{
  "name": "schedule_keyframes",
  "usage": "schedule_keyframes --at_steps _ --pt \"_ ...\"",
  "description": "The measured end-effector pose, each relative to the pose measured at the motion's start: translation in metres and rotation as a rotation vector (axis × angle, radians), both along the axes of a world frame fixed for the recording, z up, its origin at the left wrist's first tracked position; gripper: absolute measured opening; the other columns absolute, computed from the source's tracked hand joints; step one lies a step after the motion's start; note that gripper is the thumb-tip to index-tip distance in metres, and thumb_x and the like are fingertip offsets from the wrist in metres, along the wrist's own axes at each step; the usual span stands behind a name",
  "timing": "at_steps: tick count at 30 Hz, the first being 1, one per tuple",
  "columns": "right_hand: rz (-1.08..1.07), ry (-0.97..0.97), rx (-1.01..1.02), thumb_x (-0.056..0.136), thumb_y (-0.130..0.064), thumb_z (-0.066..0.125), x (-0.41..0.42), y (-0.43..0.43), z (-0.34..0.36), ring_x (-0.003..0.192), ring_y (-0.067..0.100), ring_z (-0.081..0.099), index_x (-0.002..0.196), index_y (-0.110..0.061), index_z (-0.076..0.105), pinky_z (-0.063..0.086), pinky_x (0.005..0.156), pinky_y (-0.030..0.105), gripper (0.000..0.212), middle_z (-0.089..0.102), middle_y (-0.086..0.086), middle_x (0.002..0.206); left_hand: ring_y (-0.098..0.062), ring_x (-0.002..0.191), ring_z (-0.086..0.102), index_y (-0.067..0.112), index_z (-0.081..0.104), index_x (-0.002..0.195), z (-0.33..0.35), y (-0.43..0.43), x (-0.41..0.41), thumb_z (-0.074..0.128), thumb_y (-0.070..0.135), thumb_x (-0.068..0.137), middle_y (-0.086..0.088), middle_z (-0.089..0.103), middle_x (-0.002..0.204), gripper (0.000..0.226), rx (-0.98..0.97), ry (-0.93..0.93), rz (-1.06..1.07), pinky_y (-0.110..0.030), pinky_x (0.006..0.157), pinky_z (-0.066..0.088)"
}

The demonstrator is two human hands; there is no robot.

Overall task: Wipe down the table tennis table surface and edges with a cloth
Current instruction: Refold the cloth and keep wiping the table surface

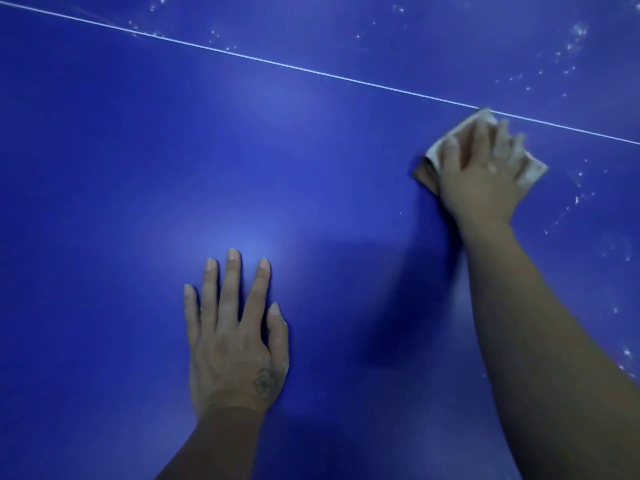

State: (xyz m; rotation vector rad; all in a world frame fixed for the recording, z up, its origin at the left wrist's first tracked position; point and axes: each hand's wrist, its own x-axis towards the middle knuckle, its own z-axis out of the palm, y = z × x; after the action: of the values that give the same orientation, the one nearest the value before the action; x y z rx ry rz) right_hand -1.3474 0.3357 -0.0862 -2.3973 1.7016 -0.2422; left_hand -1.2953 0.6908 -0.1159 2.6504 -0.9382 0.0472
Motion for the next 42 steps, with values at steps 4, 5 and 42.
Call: schedule_keyframes --at_steps 4,5,42 --pt "0.32 0.083 -0.022 0.108 -0.064 0.032 0.035 0.032 -0.013 0.167 0.023 0.005 0.169 -0.037 0.028 0.0 0.13 0.059 0.067 0.013 -0.006 0.18 -0.036 0.167 0.022 0.019 0.051 0.163 0.0 0.0 0.001 0.047 0.034 0.107 -0.012 0.033 0.177 0.058 -0.008 -0.01 -0.003 -0.064 0.134 0.015" --pt "0.402 0.075 -0.022 0.108 -0.066 0.031 0.038 0.04 -0.014 0.167 0.023 0.006 0.169 -0.038 0.027 0.0 0.131 0.059 0.067 0.013 -0.007 0.18 -0.037 0.167 0.023 0.019 0.051 0.163 0.0 0.0 0.001 0.047 0.034 0.107 -0.012 0.034 0.176 0.058 -0.012 -0.013 -0.003 -0.064 0.134 0.015" --pt "0.161 0.106 0.024 0.109 -0.06 0.035 -0.113 0.094 -0.009 0.167 0.027 0.007 0.169 -0.032 0.029 0.005 0.129 0.064 0.066 0.013 -0.002 0.18 -0.037 0.165 0.028 0.011 0.052 0.162 0.017 0.0 -0.03 0.042 0.03 0.112 -0.014 0.037 0.174 0.055 -0.006 0.009 0.06 -0.058 0.135 0.018"
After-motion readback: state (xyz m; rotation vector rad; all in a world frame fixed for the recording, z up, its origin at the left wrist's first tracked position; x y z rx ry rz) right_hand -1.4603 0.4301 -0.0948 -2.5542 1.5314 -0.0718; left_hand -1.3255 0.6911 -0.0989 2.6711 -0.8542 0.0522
